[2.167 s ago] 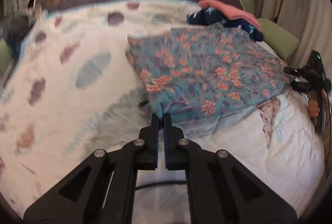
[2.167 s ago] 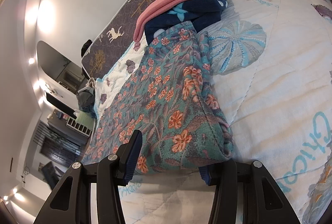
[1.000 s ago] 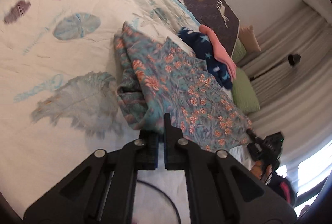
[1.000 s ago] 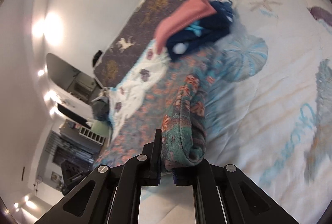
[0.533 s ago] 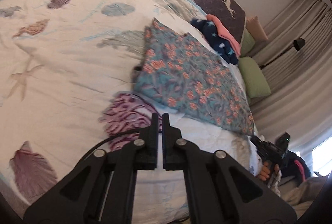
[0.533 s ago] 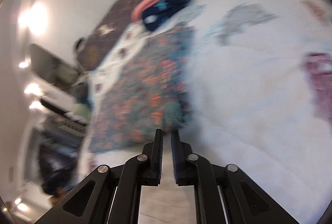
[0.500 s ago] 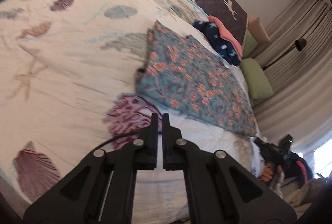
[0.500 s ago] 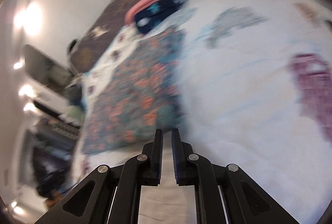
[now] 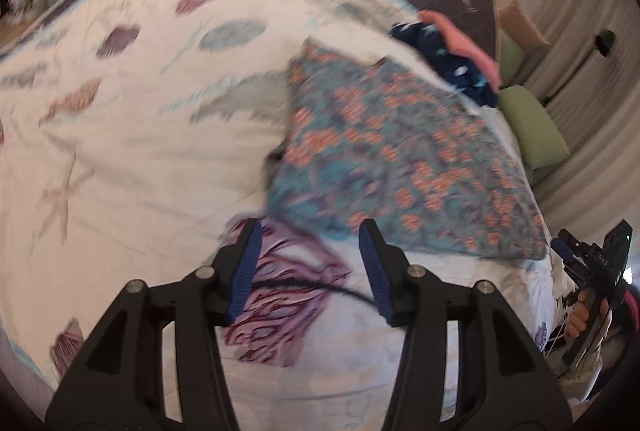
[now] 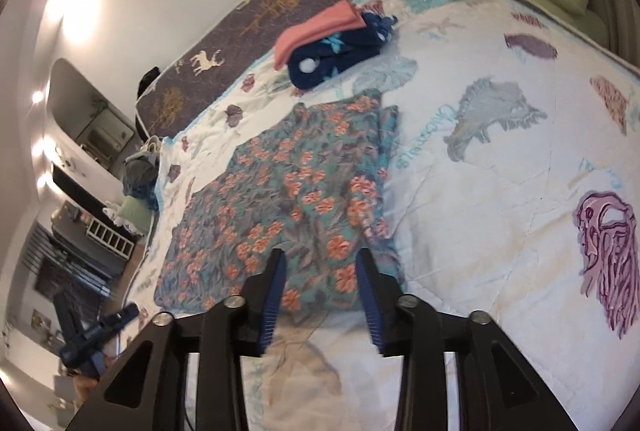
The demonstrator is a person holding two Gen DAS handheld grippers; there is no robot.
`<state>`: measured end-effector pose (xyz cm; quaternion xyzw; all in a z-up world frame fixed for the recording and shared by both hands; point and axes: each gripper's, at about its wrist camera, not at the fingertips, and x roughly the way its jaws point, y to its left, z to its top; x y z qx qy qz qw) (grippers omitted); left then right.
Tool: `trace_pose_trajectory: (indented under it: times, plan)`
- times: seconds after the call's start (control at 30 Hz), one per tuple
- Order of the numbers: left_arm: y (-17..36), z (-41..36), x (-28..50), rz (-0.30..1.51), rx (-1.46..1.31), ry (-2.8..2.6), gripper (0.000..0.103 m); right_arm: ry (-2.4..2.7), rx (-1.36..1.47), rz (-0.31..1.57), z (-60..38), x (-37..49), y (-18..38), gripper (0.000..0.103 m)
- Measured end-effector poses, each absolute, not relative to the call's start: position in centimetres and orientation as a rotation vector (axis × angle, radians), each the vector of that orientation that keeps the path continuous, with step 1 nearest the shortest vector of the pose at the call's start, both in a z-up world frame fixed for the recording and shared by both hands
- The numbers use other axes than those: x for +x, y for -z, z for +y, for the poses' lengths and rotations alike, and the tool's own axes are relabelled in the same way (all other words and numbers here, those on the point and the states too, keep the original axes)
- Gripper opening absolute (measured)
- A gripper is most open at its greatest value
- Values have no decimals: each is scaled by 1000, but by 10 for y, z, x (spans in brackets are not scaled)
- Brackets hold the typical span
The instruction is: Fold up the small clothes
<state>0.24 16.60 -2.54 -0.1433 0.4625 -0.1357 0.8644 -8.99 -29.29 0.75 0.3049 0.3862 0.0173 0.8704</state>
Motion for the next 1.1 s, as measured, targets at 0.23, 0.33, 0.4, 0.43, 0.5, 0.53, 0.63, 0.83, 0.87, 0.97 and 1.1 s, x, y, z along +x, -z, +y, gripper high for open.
trace_pose_trajectory:
  times: [0.23,0.33,0.4,0.43,0.5,0.53,0.63,0.83,0.87,0.97,1.1]
  plan:
    - [51,181,20,1043,-404,268,62,-5,668,841,-335,-45,2,57]
    - [55,177,27,1049,-418,287,64,-26,685,851,-351,-10,8,63]
    - [57,173,31,1051,-409,288,64,-42,696,875,-357,14,18,63]
    - [57,171,33,1049,-404,289,65,-53,715,893,-360,25,25,63]
    - [56,169,36,1047,-405,305,68,-103,767,920,-364,46,38,63]
    - [55,169,39,1048,-409,310,68,-129,788,924,-364,55,44,63]
    - [56,169,47,1052,-431,304,68,-122,773,893,-363,75,45,16]
    - [53,173,53,1030,-447,286,68,-105,491,686,-334,60,-14,6]
    - [55,173,53,1034,-442,284,68,-88,444,667,-334,58,-19,6]
    - [56,172,53,1032,-441,277,68,27,405,817,-348,75,4,9]
    - [54,173,45,1024,-431,292,68,103,503,909,-365,57,28,14]
